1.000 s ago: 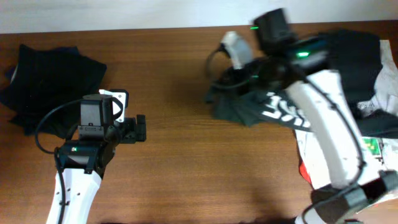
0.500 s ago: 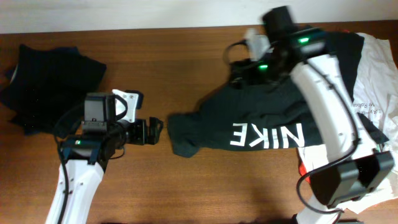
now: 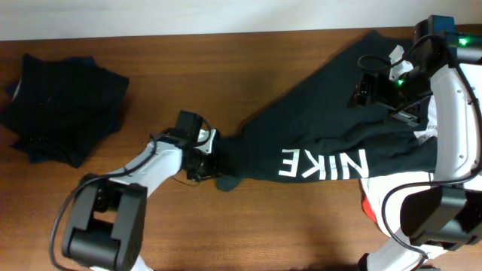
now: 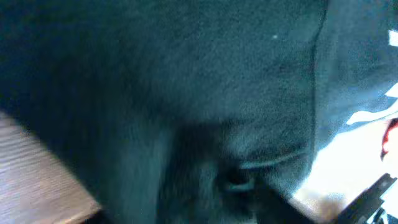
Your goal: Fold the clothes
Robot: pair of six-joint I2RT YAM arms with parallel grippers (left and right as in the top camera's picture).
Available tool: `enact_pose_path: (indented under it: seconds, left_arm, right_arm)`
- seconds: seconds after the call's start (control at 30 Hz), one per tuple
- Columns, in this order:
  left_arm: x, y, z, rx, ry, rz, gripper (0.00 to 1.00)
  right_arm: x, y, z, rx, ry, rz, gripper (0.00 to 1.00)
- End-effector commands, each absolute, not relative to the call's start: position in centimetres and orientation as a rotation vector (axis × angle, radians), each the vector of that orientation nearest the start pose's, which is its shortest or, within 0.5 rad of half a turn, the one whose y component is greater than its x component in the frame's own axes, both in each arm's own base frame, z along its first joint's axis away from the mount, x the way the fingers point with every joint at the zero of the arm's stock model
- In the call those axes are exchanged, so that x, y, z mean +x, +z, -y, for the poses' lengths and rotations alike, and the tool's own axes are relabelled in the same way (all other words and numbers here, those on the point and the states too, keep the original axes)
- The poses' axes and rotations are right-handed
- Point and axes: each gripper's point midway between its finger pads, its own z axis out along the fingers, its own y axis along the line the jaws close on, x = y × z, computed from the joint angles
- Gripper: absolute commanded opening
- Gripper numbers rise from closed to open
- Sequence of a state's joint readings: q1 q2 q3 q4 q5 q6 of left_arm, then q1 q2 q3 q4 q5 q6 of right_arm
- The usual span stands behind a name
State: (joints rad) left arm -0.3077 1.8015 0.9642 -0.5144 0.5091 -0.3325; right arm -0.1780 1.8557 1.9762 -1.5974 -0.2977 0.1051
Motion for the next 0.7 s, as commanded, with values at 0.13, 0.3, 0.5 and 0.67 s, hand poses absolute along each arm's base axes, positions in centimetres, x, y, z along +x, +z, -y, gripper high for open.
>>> enact_pose_path:
  seconds: [0.13, 0.3, 0.5, 0.67]
  left_arm:
    - [40.0, 8.2, 4.6, -0.276, -0.358, -2.76, 0.0]
    - [47.2, 17.8, -7.3, -0.515, -0.272, -2.376, 0.15]
    - [41.8, 13.8, -4.3, -0.581, -0.393, -2.65, 0.99]
    - [36.1, 8.5, 5.9, -0.442, -0.581, -2.931, 0.99]
  right_arm:
    - [34.6, 22.4, 3.4, 0.407, 0.235, -2.985, 0.99]
    - [34.6, 22.4, 3.4, 0.408, 0.236, -2.986, 0.99]
    - [34.5, 22.4, 3.4, 0.408, 0.236, -2.989, 0.99]
    - [34.5, 22.4, 3.4, 0.408, 0.236, -2.99, 0.99]
